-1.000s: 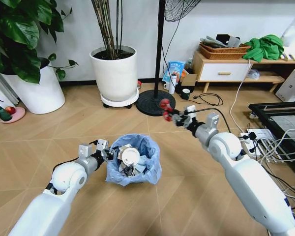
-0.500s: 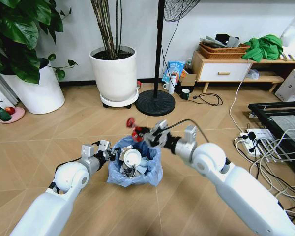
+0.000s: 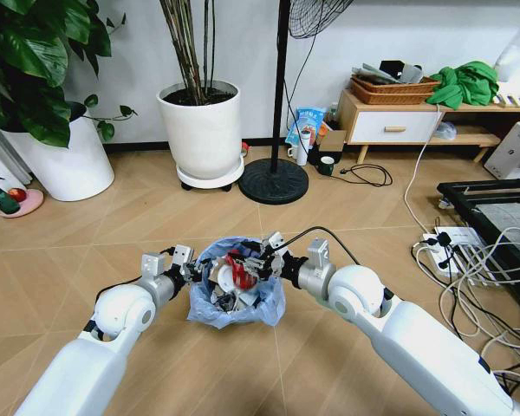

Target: Pick up the trash bin and place the garbage on the floor into it.

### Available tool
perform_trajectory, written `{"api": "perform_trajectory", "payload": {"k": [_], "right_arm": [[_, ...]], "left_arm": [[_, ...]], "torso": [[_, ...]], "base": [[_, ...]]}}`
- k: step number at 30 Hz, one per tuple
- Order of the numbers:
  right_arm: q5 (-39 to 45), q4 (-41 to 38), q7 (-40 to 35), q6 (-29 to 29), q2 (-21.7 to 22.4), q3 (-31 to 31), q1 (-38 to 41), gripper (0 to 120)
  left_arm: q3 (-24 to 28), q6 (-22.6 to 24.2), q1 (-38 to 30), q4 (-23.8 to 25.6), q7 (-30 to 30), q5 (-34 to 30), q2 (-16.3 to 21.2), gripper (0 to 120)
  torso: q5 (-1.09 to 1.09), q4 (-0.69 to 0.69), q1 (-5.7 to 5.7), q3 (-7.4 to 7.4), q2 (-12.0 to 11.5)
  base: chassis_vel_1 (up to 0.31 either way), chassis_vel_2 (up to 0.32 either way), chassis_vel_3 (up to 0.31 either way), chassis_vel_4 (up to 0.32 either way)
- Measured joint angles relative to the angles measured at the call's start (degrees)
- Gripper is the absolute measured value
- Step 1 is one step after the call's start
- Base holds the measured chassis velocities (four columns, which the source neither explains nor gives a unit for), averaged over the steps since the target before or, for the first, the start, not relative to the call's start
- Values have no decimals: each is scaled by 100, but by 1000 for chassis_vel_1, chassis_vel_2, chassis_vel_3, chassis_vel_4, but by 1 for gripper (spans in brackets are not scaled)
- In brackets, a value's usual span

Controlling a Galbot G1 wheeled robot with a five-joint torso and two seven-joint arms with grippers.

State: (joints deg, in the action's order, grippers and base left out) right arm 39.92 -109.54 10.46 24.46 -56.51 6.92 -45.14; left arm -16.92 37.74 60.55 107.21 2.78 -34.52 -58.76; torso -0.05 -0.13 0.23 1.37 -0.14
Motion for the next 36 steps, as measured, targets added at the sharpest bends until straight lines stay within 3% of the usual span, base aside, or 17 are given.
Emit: {"api": "perform_trajectory", "payload": {"k": [1, 9, 11, 18, 31, 36], "right_arm": [[0, 0, 0, 0, 0, 0, 0, 64], [14, -145, -306, -119, 36, -646, -105, 96], [18, -158, -440, -147, 60, -752, -147, 98], [-10, -294, -1204, -171, 93, -1506, -691, 100], [-1025, -908, -1372, -428, -250, -3072, -2380, 100], [-1459, -1262, -1383, -589, -595, -3558, -3178, 100]], "left_arm": [[0, 0, 0, 0, 0, 0, 0, 2], [-59, -5, 13, -9, 7, 0, -5, 2], [-67, -5, 17, -8, 8, 0, -5, 2], [-152, -15, 53, 20, 14, 0, 0, 2], [-174, -26, 122, 46, 18, 36, -27, 2], [-212, -34, 216, 113, 14, 86, -54, 2]], "torso": [[0, 0, 0, 0, 0], [0, 0, 0, 0, 0], [0, 0, 0, 0, 0], [1, 1, 0, 0, 0], [0, -1, 0, 0, 0], [0, 0, 0, -1, 0]], "base": [[0, 0, 0, 0], [0, 0, 0, 0], [0, 0, 0, 0], [0, 0, 0, 0], [0, 0, 0, 0], [0, 0, 0, 0]]}}
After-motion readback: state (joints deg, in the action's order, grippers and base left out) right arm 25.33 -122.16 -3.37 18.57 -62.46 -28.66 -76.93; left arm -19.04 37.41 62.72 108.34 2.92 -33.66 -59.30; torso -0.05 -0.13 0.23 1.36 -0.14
